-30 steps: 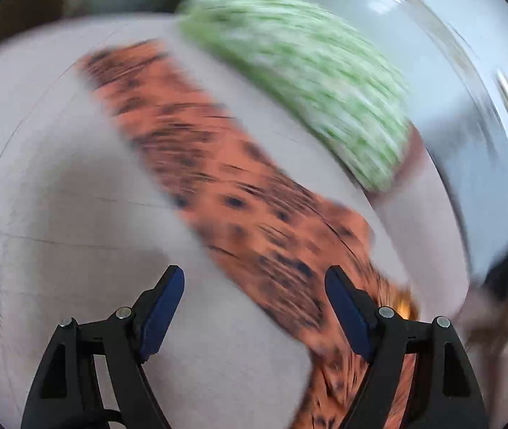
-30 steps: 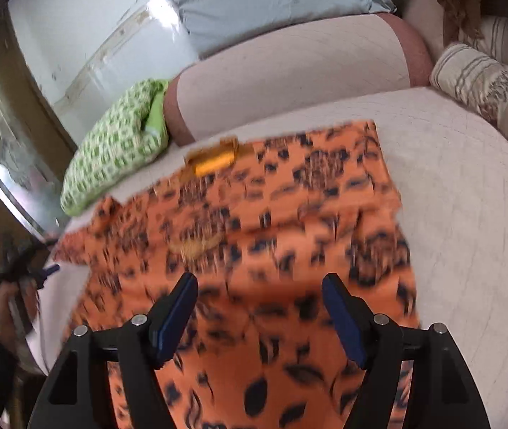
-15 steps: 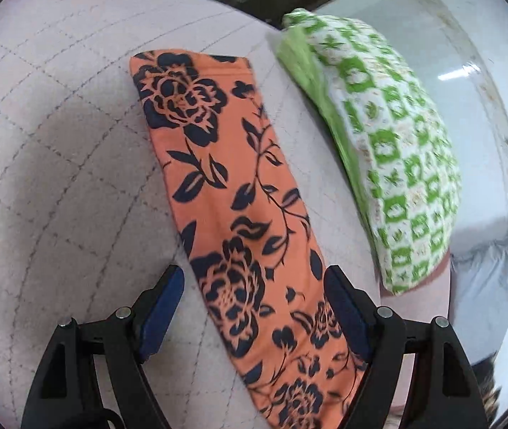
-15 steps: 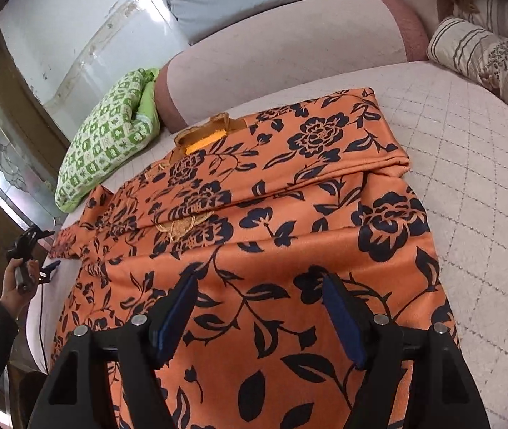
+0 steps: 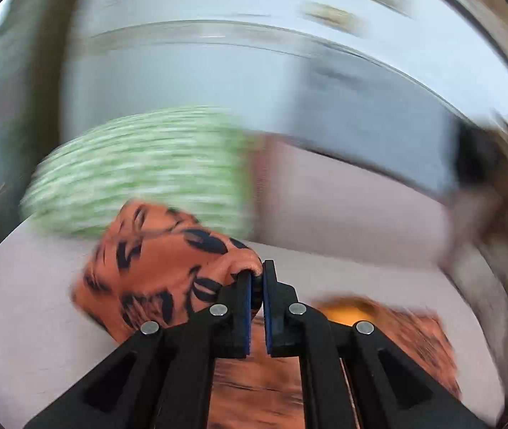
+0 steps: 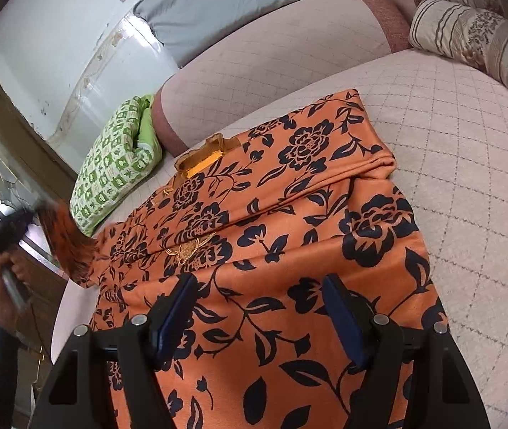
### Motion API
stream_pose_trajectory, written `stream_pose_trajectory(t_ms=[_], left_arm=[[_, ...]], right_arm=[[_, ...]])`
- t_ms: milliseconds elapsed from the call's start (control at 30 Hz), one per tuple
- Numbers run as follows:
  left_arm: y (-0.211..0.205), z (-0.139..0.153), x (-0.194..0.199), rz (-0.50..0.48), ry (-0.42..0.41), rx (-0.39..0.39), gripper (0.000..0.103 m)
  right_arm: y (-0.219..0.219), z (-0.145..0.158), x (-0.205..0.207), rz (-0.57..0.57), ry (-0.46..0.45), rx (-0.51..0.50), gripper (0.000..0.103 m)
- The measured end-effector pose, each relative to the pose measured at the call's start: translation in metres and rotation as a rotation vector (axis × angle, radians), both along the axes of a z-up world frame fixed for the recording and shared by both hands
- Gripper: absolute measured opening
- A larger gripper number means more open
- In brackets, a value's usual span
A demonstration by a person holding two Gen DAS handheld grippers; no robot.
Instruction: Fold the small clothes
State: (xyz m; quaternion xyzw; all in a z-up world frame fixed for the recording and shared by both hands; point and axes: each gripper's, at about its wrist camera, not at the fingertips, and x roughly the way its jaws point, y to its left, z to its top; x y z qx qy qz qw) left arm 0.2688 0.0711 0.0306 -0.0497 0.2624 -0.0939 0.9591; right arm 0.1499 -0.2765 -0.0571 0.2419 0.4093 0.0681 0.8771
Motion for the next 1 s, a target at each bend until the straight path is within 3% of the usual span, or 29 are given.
stream_pose_trajectory(t_ms=[67, 100, 133, 200, 300, 367, 433, 500, 600, 700, 733, 833, 867, 900, 967, 1000], left_arm=[[-0.066, -0.022, -0.008, -0.162, 0.040, 0.086, 0.014], [-0.098, -0.047, -0.008, -0.276, 0.119, 0.123, 0.042], [-0.118, -0.069, -0.008, -0.355, 0.203, 0.162, 0.061], [-0.139, -0.123, -0.015, -0.430, 0.389, 0.261, 0.062], [-0.111, -0.140, -0.034, -0.361, 0.406, 0.284, 0.062], [-0.071, -0.124, -0.047, -0.292, 0.346, 0.209, 0.063], [-0.033, -0.109, -0.046, -0.212, 0.278, 0.143, 0.076], [0.014, -0.102, -0.043, -0.002, 0.220, 0.087, 0.084], [0.064, -0.129, 0.000, 0.161, 0.385, -0.046, 0.083], [0.083, -0.155, 0.011, 0.191, 0.480, -0.160, 0.072], [0.082, -0.164, 0.012, 0.182, 0.499, -0.174, 0.072], [0.077, -0.167, 0.008, 0.159, 0.440, -0.099, 0.068], [0.076, -0.165, 0.005, 0.162, 0.430, -0.089, 0.062], [0.077, -0.165, 0.005, 0.164, 0.424, -0.076, 0.039], [0.084, -0.167, 0.014, 0.153, 0.447, -0.112, 0.028], [0.088, -0.166, 0.016, 0.155, 0.454, -0.139, 0.023]], right_arm=[[-0.001, -0.001, 0.000, -0.006, 0.003, -0.005, 0.075], [-0.002, -0.003, 0.000, -0.010, 0.015, -0.002, 0.075], [-0.002, -0.005, 0.000, -0.013, 0.024, 0.004, 0.076], [-0.003, -0.004, -0.001, -0.020, 0.018, 0.003, 0.077], [-0.003, 0.003, -0.004, -0.020, 0.003, -0.004, 0.082], [0.001, 0.009, -0.005, -0.013, -0.003, -0.030, 0.083], [0.012, 0.021, -0.001, 0.016, -0.026, -0.072, 0.083], [0.033, 0.033, 0.012, 0.073, -0.036, -0.131, 0.082], [0.082, 0.051, 0.052, 0.197, -0.043, -0.280, 0.082], [0.141, 0.052, 0.114, 0.337, 0.008, -0.413, 0.082], [0.157, 0.046, 0.132, 0.373, 0.046, -0.455, 0.082], [0.200, 0.013, 0.175, 0.449, 0.136, -0.660, 0.082], [0.206, -0.010, 0.191, 0.454, 0.219, -0.726, 0.071], [0.203, -0.024, 0.202, 0.444, 0.287, -0.716, 0.051], [0.193, -0.022, 0.211, 0.389, 0.301, -0.667, 0.015], [0.188, -0.008, 0.210, 0.344, 0.262, -0.661, 0.007]])
